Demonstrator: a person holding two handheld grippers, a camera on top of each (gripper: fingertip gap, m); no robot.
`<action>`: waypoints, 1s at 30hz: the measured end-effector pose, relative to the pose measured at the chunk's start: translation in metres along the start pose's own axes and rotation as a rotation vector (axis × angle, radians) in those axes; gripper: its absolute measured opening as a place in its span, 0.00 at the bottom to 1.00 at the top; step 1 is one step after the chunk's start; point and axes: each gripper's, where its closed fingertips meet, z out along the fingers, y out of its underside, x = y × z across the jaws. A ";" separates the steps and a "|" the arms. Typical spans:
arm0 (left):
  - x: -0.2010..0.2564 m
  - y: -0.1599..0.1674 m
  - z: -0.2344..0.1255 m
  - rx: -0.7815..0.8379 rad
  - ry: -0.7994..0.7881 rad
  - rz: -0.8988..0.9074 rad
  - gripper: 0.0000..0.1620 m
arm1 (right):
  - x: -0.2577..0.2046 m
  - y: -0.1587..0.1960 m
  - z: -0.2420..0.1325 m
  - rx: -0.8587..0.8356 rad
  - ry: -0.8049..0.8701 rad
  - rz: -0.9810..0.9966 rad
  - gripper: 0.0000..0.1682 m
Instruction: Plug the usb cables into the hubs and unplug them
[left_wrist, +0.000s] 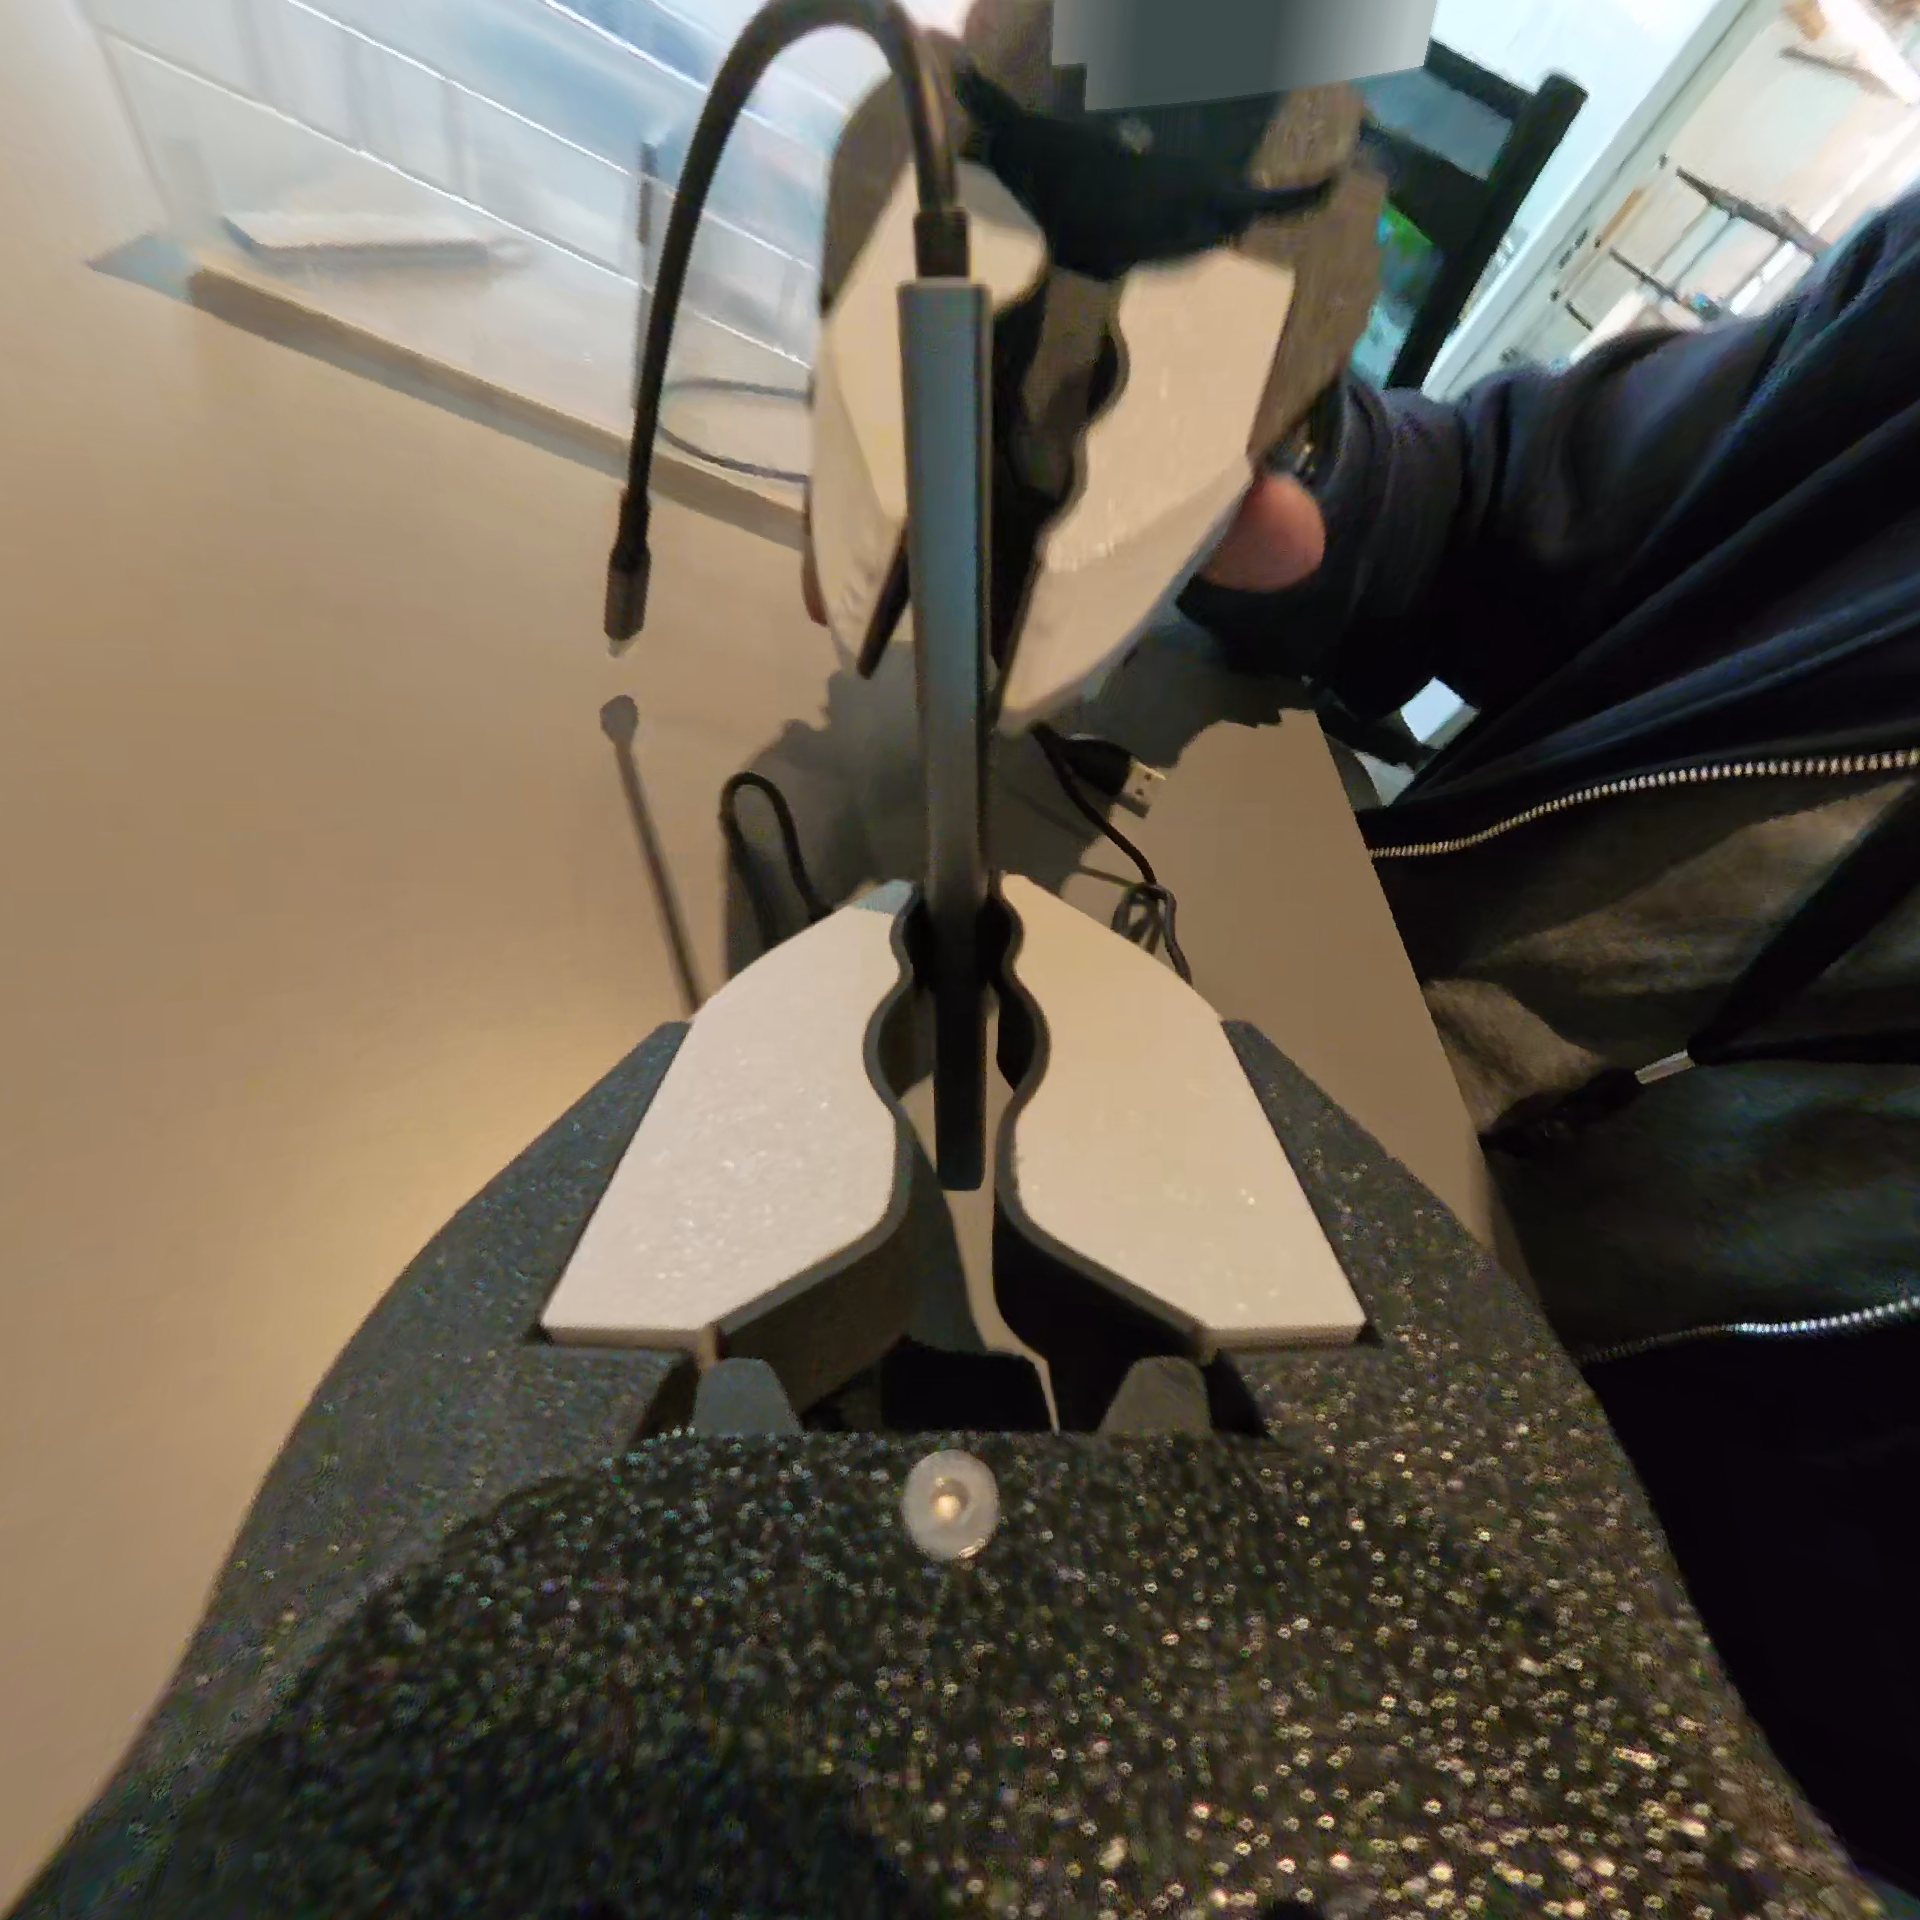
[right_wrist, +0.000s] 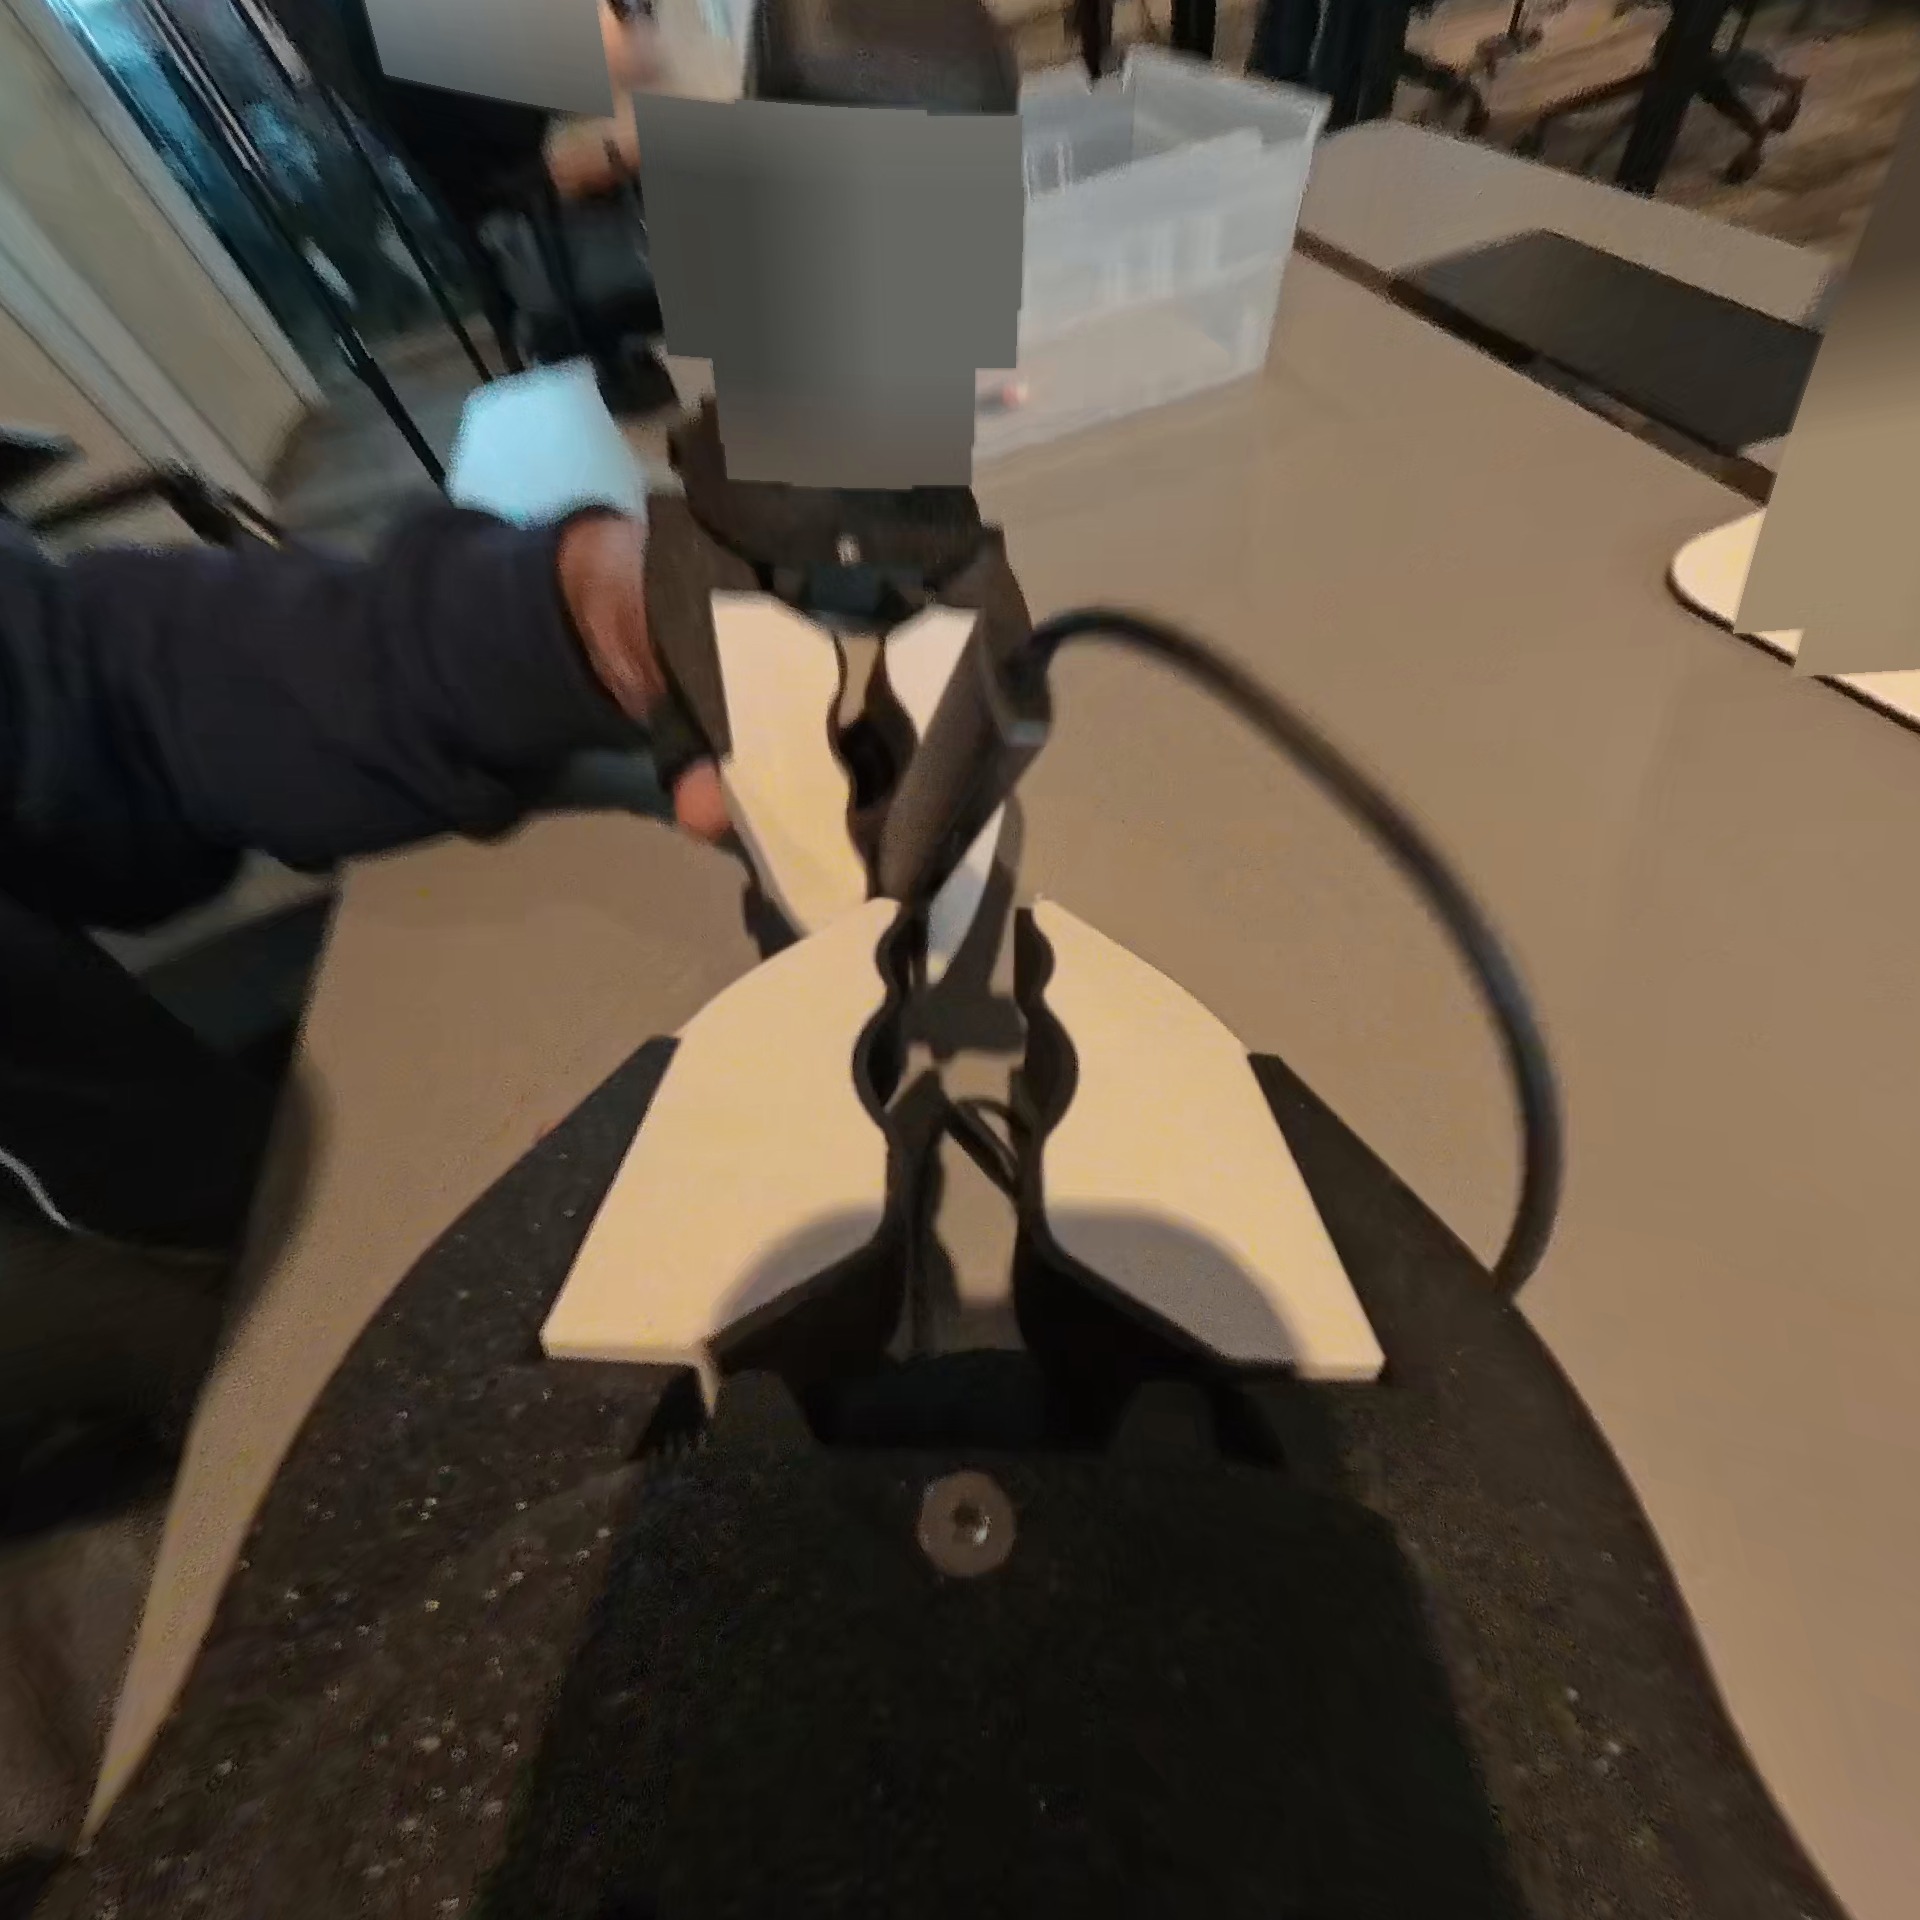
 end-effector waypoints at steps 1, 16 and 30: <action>-0.003 -0.002 -0.004 0.016 -0.017 -0.011 0.06 | 0.001 0.008 0.000 -0.064 0.014 -0.032 0.13; -0.019 -0.008 -0.017 0.046 -0.118 -0.027 0.06 | 0.010 0.078 0.002 -0.576 0.094 -0.407 0.15; -0.014 -0.010 -0.016 0.049 -0.107 -0.017 0.06 | 0.022 0.094 0.013 -0.656 0.111 -0.455 0.10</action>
